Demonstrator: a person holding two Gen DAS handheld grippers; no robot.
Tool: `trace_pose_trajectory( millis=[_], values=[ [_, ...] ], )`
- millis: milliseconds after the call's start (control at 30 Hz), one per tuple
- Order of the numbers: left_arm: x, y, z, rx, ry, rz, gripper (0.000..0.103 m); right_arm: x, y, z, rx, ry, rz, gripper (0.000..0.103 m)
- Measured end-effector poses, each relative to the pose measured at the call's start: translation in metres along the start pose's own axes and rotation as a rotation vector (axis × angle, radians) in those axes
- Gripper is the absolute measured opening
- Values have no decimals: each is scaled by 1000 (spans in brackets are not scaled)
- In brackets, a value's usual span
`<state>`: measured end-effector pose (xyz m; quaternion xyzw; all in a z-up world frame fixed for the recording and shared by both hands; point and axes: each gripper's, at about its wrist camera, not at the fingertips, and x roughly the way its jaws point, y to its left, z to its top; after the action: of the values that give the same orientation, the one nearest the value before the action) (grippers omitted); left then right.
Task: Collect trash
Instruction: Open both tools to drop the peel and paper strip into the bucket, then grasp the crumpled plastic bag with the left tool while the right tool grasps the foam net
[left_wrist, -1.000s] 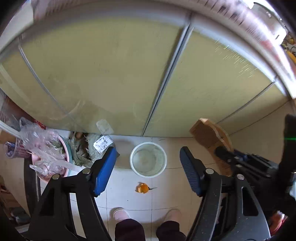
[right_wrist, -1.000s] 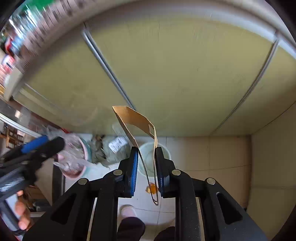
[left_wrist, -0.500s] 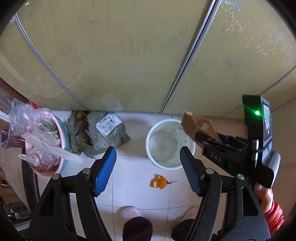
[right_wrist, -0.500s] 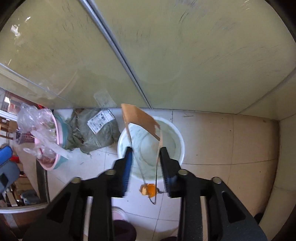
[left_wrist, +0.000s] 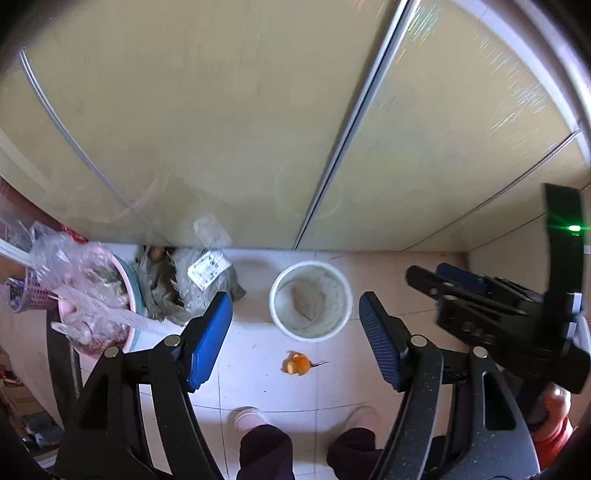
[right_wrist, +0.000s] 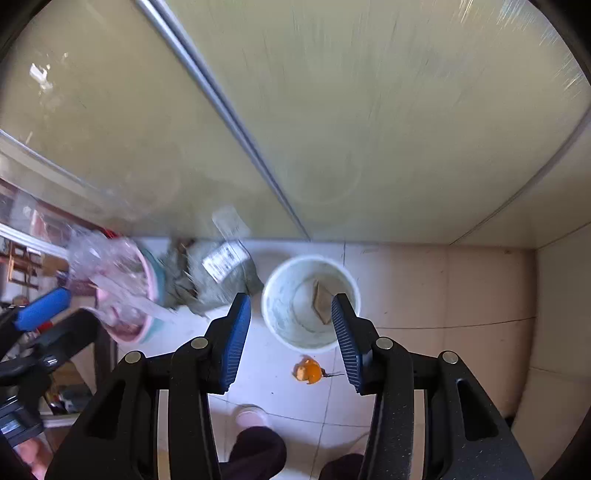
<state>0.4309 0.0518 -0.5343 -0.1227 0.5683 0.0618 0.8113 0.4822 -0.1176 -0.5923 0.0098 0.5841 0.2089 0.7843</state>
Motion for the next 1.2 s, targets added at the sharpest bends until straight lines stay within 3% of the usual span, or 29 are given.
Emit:
trace_pose_trajectory(
  millis=[267, 533, 633, 767, 967, 1200],
  values=[
    [-154, -25, 47, 62, -136, -55, 70, -194, 37, 32, 29, -196, -1, 43],
    [-303, -34, 91, 143, -330, -132, 70, -352, 87, 44, 48, -436, -43, 43],
    [-344, -30, 102, 158, -400, -168, 70, -389, 104, 48, 63, -516, -73, 46],
    [-380, -31, 116, 198, -481, -162, 71, -420, 118, 47, 73, -612, -119, 50],
    [-400, -33, 138, 220, -503, -167, 72, -447, 122, 58, 99, -698, -165, 63],
    [-390, -54, 185, 194, -514, -158, 98, -465, 98, 86, 97, -785, -207, 73]
  ],
)
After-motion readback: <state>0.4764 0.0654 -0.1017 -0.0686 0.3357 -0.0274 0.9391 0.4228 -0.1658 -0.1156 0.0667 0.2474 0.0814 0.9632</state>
